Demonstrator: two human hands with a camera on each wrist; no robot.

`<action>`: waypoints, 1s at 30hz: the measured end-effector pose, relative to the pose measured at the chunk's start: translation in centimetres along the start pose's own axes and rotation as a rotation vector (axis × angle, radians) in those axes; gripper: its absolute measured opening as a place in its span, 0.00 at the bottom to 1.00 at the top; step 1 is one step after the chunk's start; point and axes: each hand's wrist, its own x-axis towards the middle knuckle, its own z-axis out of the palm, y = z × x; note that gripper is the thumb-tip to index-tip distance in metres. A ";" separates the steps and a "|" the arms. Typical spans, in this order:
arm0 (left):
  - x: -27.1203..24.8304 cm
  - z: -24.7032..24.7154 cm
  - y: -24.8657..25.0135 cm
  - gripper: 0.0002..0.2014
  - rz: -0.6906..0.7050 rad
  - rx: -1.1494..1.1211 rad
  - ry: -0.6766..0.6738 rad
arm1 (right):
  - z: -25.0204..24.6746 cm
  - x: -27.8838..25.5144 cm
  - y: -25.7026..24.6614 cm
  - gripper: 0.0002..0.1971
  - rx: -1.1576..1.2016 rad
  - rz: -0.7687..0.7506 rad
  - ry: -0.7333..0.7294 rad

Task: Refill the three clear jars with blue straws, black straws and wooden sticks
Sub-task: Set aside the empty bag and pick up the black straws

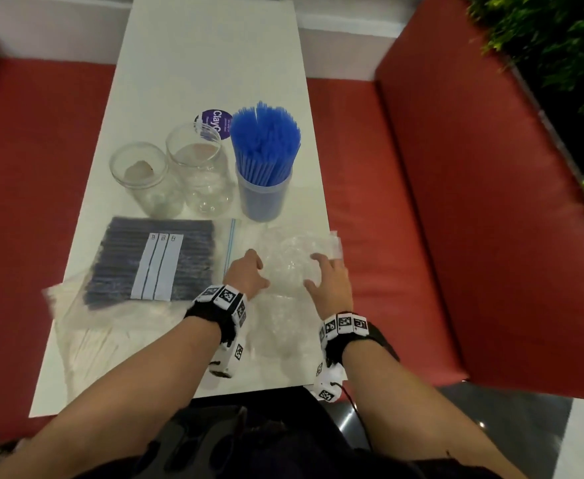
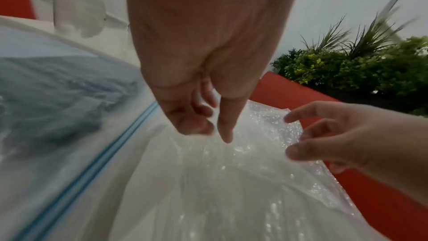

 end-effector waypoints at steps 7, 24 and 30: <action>-0.3 0.5 -0.3 0.12 0.040 -0.096 -0.166 | 1.4 0.7 -0.8 0.22 -0.136 0.037 -0.195; -0.7 -6.9 -7.9 0.14 0.081 0.006 0.142 | 7.8 3.3 -15.7 0.13 0.828 0.420 -0.608; -1.4 -12.2 -7.1 0.17 0.122 -0.110 -0.013 | 4.6 3.0 -17.4 0.09 1.042 0.269 -0.622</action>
